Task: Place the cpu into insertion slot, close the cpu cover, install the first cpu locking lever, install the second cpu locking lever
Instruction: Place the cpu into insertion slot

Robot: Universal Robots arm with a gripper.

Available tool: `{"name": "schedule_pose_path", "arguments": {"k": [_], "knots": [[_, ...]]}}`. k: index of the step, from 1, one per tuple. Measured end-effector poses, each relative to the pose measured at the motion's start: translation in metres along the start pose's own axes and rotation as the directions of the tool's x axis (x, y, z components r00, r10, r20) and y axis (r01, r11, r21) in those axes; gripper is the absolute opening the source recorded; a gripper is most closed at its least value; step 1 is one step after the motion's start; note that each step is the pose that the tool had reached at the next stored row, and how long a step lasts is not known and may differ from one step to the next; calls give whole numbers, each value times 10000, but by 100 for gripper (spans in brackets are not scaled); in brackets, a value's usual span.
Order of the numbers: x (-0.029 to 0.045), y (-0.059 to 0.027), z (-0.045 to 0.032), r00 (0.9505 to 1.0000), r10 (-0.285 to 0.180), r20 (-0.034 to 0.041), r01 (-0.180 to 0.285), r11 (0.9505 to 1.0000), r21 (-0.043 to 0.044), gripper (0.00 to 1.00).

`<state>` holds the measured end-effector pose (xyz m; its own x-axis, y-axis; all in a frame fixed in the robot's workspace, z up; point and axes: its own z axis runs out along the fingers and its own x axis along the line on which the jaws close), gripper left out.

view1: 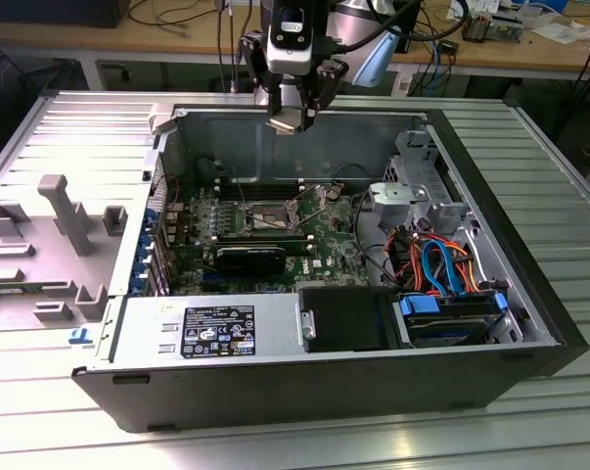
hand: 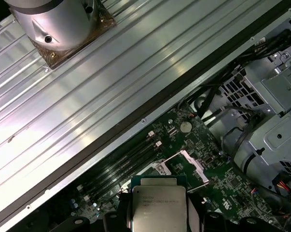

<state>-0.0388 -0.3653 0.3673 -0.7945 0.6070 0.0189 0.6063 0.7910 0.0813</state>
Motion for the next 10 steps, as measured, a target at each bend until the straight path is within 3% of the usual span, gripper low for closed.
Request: {"name": "schedule_pose_path", "arguments": {"k": [10], "knots": [[-3,-4,4,9988,492,40,-492,9988,-11,55]]}}
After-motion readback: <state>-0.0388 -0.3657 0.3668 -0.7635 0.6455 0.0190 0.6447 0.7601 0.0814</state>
